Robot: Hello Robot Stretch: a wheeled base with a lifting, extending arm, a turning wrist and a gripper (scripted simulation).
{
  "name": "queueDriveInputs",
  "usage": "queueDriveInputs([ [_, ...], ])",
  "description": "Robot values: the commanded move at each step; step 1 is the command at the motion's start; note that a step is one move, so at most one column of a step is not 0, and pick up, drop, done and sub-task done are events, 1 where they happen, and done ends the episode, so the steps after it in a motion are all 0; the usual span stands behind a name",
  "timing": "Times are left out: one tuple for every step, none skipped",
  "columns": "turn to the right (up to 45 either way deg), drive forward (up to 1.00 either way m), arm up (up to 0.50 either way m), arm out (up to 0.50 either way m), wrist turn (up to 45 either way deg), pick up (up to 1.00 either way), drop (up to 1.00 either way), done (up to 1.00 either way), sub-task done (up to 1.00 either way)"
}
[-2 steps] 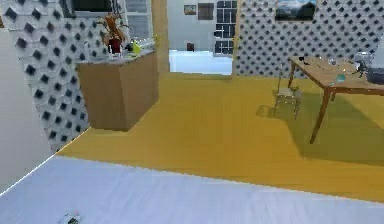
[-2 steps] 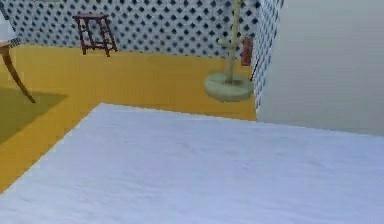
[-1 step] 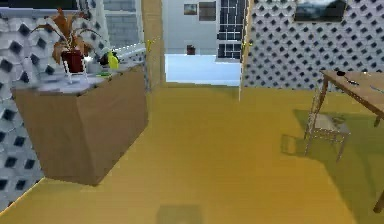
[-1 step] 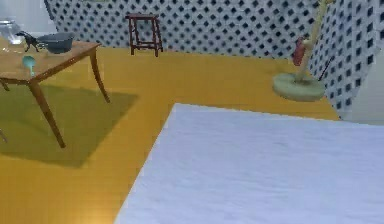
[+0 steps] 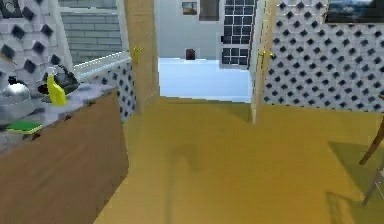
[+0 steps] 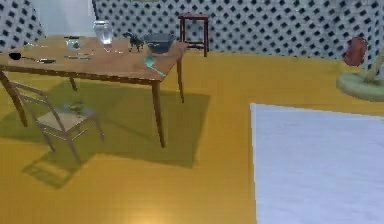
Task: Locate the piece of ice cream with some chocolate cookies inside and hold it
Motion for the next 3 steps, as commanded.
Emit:
queueDriveInputs([
  [0.0, 1.00, 0.00, 0.00, 0.0, 0.00, 0.00, 0.00, 0.00],
  [0.0, 1.00, 0.00, 0.00, 0.0, 0.00, 0.00, 0.00, 0.00],
  [3.0, 0.00, 0.00, 0.00, 0.0, 0.00, 0.00, 0.00, 0.00],
])
